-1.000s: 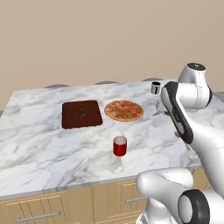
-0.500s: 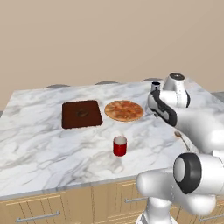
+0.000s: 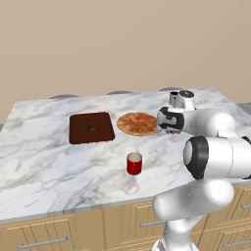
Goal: Take the pizza cutter from the drawer on the right and place it on the dining counter for cutting.
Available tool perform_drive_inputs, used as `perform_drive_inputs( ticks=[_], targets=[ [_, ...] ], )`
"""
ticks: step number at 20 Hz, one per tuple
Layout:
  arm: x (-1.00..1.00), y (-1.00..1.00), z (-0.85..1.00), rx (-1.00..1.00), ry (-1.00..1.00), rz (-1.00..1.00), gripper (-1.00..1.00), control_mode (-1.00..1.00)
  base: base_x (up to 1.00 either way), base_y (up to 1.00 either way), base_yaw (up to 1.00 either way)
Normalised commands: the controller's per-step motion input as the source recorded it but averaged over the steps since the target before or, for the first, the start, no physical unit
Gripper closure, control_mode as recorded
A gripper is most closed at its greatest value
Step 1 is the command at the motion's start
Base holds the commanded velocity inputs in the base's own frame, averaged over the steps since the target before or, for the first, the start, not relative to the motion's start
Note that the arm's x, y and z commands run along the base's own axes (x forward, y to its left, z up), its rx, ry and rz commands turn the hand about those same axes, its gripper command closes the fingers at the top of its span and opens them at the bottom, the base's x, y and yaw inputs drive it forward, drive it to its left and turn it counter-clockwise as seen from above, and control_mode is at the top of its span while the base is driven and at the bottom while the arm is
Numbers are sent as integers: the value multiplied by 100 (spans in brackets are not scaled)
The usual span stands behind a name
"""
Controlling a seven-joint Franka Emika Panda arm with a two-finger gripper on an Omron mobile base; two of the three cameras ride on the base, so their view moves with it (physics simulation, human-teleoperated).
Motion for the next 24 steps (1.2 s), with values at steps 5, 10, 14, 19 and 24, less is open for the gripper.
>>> perform_drive_inputs(
  ticks=[5, 10, 14, 19, 24],
  targets=[
    [13, 0, -48, 0, 0, 0, 100, -100, 0, 0, 0],
    [26, 0, -47, 0, 0, 0, 100, -100, 0, 0, 0],
    [18, 0, -47, 0, 0, 0, 100, -100, 0, 0, 0],
    [20, 0, -42, 0, 0, 0, 100, -100, 0, 0, 0],
    [2, 0, -28, 0, 0, 0, 100, -100, 0, 0, 0]
  ],
)
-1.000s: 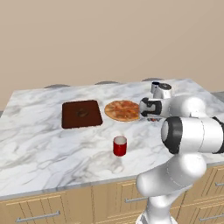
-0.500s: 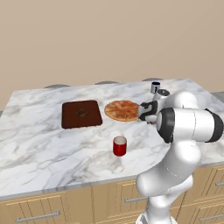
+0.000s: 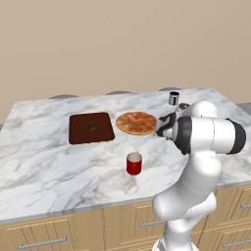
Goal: Take the pizza cutter from the drawer on the right and place it on the dining counter for cutting.
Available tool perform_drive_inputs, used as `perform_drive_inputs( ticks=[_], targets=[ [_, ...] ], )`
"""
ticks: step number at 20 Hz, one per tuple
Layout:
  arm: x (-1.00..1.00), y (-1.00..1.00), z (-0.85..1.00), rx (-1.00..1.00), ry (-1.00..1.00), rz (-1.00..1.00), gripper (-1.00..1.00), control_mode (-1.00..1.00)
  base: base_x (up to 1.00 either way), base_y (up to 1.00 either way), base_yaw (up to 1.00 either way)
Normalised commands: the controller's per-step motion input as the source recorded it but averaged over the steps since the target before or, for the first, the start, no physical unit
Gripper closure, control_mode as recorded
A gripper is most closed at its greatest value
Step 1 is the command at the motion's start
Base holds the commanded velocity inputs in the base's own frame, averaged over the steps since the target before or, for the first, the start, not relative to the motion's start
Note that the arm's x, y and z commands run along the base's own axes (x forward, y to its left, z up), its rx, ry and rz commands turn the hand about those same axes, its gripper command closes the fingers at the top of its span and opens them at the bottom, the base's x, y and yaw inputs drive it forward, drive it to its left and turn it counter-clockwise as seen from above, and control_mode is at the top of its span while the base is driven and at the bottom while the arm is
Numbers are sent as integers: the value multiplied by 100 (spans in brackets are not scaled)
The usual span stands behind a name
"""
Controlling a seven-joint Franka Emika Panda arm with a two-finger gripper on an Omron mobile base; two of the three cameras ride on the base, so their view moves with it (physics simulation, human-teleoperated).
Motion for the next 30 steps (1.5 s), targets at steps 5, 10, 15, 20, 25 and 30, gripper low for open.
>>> perform_drive_inputs(
  ticks=[5, 10, 15, 20, 25, 30],
  targets=[
    [0, 0, -20, 0, 0, 0, 100, -100, 0, 0, 0],
    [0, 0, -6, 0, 0, 0, -100, -100, 0, 0, 0],
    [0, 9, 23, -3, 0, 0, -100, -100, 0, 0, 0],
    [-2, 4, 46, -2, 0, 0, -100, -100, 0, 0, 0],
    [-64, 0, 65, -7, 1, 0, -100, -100, 0, 0, 0],
    [-71, 19, 58, -2, 0, 0, -100, -100, 0, 0, 0]
  ],
)
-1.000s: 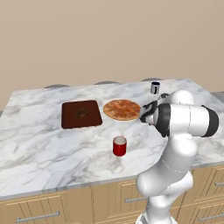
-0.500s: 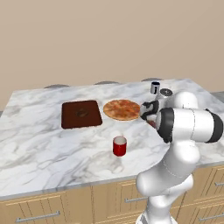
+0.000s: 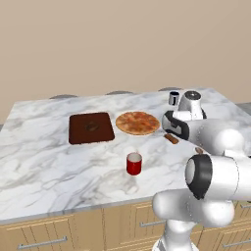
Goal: Take the pizza cutter from the drawer on the right and place it on the dining counter for cutting.
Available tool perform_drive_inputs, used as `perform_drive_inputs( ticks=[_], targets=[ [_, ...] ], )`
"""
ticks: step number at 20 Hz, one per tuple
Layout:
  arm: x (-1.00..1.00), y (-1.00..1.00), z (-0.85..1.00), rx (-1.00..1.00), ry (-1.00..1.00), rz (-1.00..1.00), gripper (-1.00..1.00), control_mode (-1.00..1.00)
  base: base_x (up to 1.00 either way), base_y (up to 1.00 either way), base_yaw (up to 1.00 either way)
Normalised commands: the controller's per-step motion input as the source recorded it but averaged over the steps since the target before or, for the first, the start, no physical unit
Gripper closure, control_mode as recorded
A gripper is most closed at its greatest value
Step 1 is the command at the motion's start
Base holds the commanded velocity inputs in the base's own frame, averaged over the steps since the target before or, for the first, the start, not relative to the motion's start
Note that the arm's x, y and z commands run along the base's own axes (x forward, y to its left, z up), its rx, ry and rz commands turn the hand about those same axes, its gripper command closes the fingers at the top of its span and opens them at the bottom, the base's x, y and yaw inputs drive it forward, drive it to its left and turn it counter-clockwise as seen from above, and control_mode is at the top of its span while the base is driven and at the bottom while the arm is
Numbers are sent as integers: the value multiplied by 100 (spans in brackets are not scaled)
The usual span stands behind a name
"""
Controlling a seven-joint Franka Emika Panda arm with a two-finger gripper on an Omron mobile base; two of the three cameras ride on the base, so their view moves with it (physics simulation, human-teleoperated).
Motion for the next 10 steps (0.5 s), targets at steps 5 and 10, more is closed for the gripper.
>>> perform_drive_inputs(
  ticks=[5, 10],
  targets=[
    [-64, 20, 47, 0, 0, 0, -100, -100, 0, 0, 0],
    [-71, 27, 20, 0, 0, 0, -100, -100, 0, 0, 0]
  ],
)
